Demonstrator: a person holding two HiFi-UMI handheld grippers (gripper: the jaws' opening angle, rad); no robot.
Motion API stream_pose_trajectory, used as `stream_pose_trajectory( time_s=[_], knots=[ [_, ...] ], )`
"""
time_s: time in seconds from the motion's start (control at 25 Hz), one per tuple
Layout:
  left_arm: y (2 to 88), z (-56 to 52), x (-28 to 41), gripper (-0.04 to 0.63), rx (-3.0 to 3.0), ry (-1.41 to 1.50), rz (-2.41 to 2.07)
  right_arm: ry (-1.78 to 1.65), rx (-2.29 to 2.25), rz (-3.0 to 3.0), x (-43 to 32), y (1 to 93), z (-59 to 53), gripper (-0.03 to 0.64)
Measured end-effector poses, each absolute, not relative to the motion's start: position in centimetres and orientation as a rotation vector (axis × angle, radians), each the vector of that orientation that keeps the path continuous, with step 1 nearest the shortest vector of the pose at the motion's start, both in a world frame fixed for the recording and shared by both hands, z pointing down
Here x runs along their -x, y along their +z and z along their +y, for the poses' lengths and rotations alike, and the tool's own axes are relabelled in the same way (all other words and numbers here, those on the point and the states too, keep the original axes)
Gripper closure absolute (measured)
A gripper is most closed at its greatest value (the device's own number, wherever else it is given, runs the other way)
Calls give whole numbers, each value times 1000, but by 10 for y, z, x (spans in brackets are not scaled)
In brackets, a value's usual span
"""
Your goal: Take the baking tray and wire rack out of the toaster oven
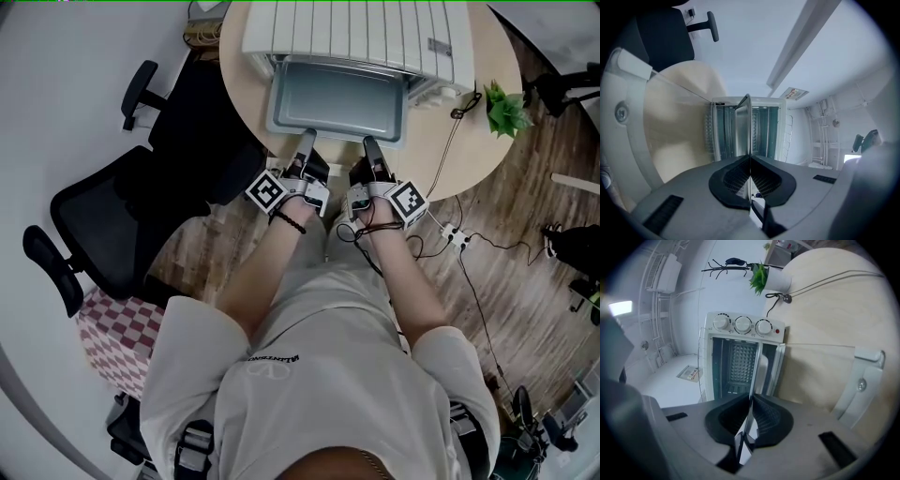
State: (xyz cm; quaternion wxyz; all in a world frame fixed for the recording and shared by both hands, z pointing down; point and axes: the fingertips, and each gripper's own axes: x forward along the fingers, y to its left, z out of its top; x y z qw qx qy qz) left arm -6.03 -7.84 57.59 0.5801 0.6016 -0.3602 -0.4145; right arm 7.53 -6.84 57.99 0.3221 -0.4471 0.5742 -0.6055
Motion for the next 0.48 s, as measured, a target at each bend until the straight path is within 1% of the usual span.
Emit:
stream_pose_trajectory(
  time_s=[0.48],
  knots=[
    [563, -60, 66, 591, -1437, -933, -810, -1590, 1166, 1535, -69, 563, -46, 595]
  ],
)
